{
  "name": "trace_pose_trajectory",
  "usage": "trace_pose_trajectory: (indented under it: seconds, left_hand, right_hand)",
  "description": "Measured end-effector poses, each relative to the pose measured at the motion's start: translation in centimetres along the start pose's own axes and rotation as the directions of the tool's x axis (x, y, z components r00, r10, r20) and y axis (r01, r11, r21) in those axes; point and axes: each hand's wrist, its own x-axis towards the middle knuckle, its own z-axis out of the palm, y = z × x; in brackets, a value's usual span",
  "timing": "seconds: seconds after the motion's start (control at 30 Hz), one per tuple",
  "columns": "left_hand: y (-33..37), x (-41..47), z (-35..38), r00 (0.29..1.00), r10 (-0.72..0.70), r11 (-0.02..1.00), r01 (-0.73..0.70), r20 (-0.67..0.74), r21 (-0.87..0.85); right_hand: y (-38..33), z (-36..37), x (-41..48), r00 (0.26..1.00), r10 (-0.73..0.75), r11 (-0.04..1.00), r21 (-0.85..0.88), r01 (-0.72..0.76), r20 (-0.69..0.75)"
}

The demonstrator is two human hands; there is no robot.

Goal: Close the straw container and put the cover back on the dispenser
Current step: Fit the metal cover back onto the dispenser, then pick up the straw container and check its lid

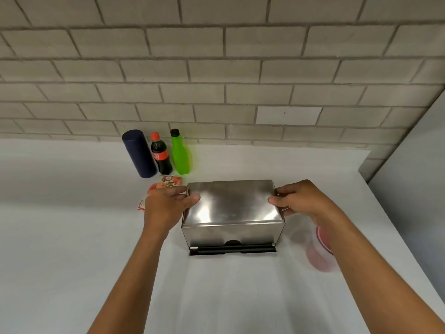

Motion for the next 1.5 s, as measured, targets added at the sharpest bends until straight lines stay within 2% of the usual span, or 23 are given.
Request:
trace_pose_trajectory:
  seconds: [0.13, 0.27, 0.4, 0.5, 0.57, 0.63, 0.73, 0.8, 0.97, 1.03, 1.3, 1.5]
  left_hand:
    - [0.2, -0.6, 0.1, 1.000, 0.002, 1.000, -0.002, -0.014, 0.004]
    - [1.4, -1.8, 0.8, 0.986, 0.158, 0.979, -0.149, -0.051, 0.140]
    - [4.2, -3.6, 2.1, 0.964, 0.266, 0.962, -0.267, -0.030, -0.060]
    - [6.7, -6.0, 4.0, 0.945, 0.296, 0.928, -0.250, 0.141, -0.275]
    - [7.9, -8.0, 6.0, 0.895, 0.312, 0.908, -0.183, 0.319, -0.376]
    - [8.4, -9.9, 8.4, 0.795, 0.323, 0.902, -0.094, 0.514, -0.422]
    - [7.3, -12.3, 12.5, 0.617, 0.287, 0.938, -0.026, 0.732, -0.346]
    - [5.8, -13.4, 15.3, 0.563, 0.238, 0.965, -0.047, 0.791, -0.257]
    - [1.8, -14.1, 20.5, 0.575, 0.127, 0.991, -0.114, 0.808, -0.075]
    - [0.8, -14.2, 22.0, 0.577, 0.131, 0.988, -0.139, 0.806, -0.061]
    - [1.2, -14.0, 25.5, 0.649, 0.320, 0.946, -0.184, 0.691, -0.265]
    - [2.0, -14.0, 27.5, 0.736, 0.330, 0.929, -0.140, 0.591, -0.343]
  right_hand:
    - [0.4, 0.4, -0.4, 0.999, 0.016, 1.000, 0.019, -0.016, -0.033]
    - [0.7, 0.1, -1.2, 0.991, -0.033, 0.999, -0.043, 0.027, -0.130]
    - [1.2, -2.5, -3.1, 0.958, -0.106, 0.994, -0.009, 0.108, -0.266]
    - [2.9, -5.0, -5.1, 0.922, -0.115, 0.991, 0.019, 0.131, -0.369]
    - [4.7, -6.6, -6.8, 0.904, -0.095, 0.992, 0.041, 0.123, -0.417]
    - [6.8, -7.8, -8.7, 0.893, -0.075, 0.993, 0.051, 0.109, -0.444]
    - [10.3, -8.9, -11.6, 0.897, -0.037, 0.994, 0.078, 0.080, -0.441]
    - [12.6, -9.2, -13.2, 0.905, 0.001, 0.994, 0.098, 0.045, -0.424]
    - [17.3, -7.6, -14.7, 0.918, 0.110, 0.993, 0.089, -0.082, -0.381]
    - [18.4, -6.5, -14.3, 0.922, 0.138, 0.988, 0.109, -0.105, -0.362]
    - [19.7, -4.1, -11.0, 0.935, 0.049, 0.994, 0.113, -0.010, -0.351]
    - [20.4, -5.6, -8.7, 0.952, 0.003, 0.994, 0.103, 0.030, -0.305]
